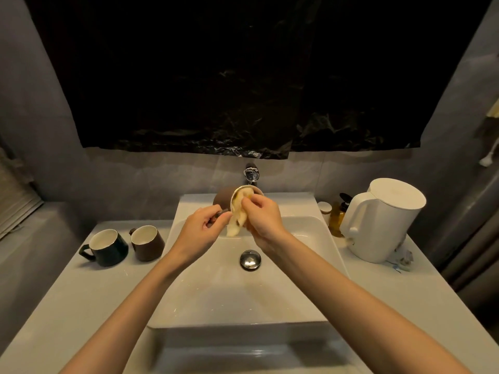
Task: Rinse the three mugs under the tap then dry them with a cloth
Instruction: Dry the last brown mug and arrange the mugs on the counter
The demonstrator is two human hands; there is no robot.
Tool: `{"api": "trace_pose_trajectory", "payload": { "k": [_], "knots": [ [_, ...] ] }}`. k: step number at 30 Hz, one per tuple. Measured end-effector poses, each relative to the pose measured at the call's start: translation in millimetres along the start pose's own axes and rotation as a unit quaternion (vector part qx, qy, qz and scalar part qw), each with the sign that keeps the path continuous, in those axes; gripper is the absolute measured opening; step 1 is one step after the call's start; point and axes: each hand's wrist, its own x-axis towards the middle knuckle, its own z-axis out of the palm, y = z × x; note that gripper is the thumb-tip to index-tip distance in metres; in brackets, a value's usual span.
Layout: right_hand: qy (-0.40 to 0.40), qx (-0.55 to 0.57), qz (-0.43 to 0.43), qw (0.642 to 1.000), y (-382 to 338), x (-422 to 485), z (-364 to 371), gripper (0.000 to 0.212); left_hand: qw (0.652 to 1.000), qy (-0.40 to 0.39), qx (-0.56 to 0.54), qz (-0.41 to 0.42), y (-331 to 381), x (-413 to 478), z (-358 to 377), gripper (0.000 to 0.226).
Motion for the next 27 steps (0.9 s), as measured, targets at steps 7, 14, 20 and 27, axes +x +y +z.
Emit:
{"api": "trace_pose_trajectory", "payload": {
  "k": [7, 14, 20, 27],
  "knots": [
    [-0.089, -0.312, -0.321, 0.89, 2, -9, -36, 0.024, 0.993, 0.022, -0.094, -0.065, 2, 0, -3, 0.028],
    [0.058, -0.241, -0.314, 0.916, -14, -7, -66, 0.022, 0.968, 0.043, -0.192, -0.158, 7, -2, 7, 0.03],
    [-0.028, -0.249, -0.095, 0.963, -1, -12, -69, 0.028, 0.938, 0.068, -0.288, -0.18, 20, -1, 2, 0.026],
    [-0.184, -0.065, 0.079, 0.978, -1, -12, -50, 0.068, 0.97, 0.029, -0.213, -0.111, 24, -17, 12, 0.026]
  ]
}}
